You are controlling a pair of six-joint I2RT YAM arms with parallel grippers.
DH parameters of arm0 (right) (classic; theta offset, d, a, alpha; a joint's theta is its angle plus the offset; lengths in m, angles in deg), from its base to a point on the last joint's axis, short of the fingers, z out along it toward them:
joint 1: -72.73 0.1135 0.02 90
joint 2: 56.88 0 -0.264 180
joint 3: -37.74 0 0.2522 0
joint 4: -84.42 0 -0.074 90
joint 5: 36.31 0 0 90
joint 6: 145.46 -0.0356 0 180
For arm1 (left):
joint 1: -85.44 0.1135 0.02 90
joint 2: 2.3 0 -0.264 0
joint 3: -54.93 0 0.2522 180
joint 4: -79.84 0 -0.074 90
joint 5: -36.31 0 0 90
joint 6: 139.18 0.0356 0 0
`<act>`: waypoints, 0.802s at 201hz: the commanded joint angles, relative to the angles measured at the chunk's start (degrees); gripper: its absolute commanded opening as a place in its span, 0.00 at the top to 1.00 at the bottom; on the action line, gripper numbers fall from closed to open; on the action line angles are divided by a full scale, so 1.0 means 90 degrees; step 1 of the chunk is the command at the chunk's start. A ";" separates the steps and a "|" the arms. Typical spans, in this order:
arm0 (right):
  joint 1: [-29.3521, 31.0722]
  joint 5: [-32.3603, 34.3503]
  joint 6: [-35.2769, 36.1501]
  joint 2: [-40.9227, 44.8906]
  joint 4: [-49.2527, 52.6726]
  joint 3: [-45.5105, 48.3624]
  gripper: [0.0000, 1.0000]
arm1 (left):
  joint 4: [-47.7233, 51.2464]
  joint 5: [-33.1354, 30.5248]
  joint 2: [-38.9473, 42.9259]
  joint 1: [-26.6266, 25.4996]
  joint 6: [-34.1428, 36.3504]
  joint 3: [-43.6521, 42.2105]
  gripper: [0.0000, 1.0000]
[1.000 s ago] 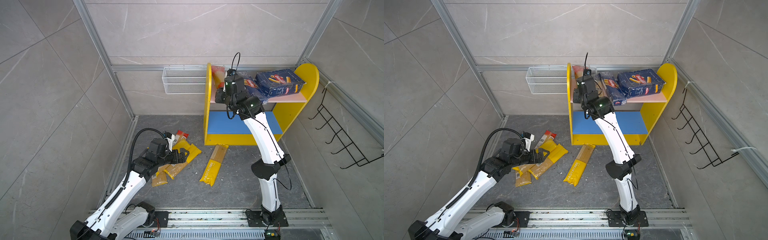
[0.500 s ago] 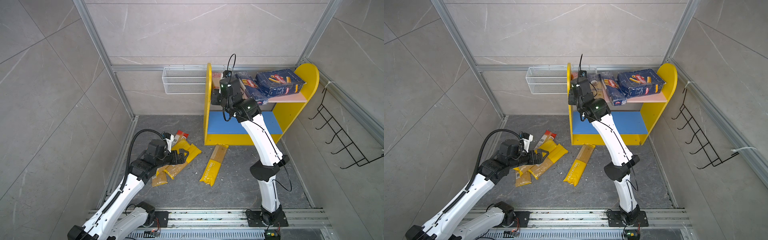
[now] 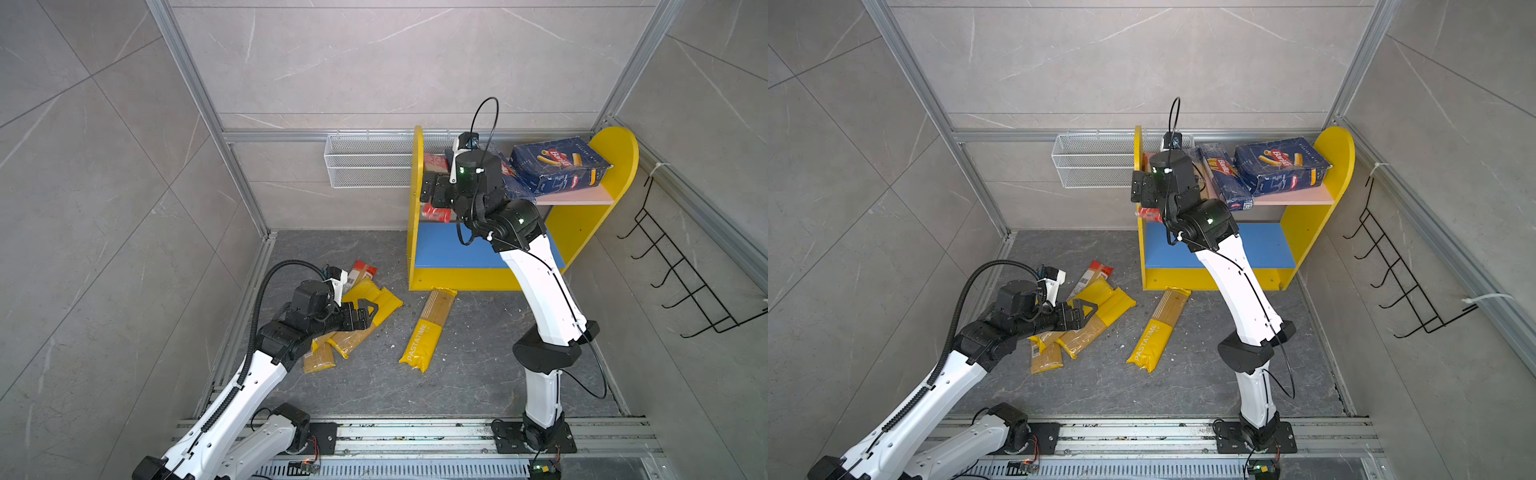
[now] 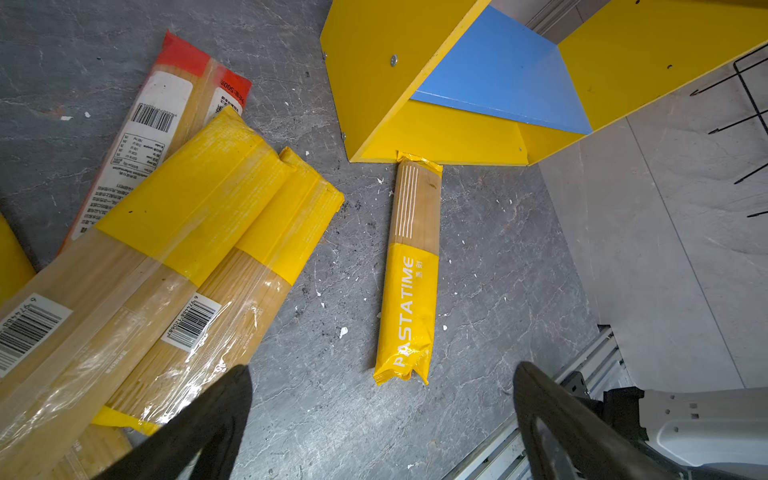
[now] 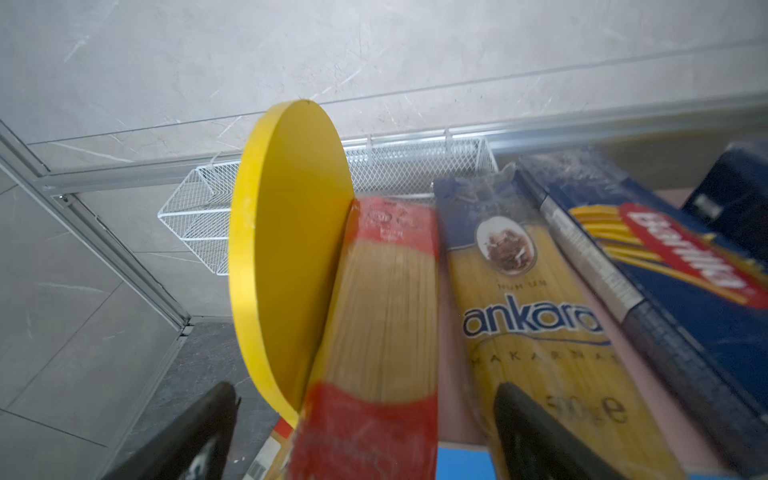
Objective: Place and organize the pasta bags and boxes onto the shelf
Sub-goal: 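Lower the red bag upright against the shelf's yellow side panel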
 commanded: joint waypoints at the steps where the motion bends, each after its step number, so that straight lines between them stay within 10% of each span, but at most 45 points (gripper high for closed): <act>1: 0.0044 0.0100 0.0110 0.0263 -0.0198 0.0001 0.00 | -0.0229 0.0169 0.0076 0.0044 -0.0021 -0.0004 0.00; 67: 0.0103 -0.0044 0.0006 0.0208 0.0123 -0.0071 0.06 | -0.0137 0.0105 0.0127 0.0044 -0.0021 0.0038 0.00; 109: 0.0617 0.0103 0.0067 0.1540 -0.0367 0.1840 0.43 | 0.0028 0.0062 0.0067 0.0044 0.0058 0.0172 0.00; 161: 0.0985 0.0240 -0.0210 0.2816 -0.0620 0.3773 0.53 | 0.0125 0.0024 0.0183 0.0044 0.0011 0.0145 0.00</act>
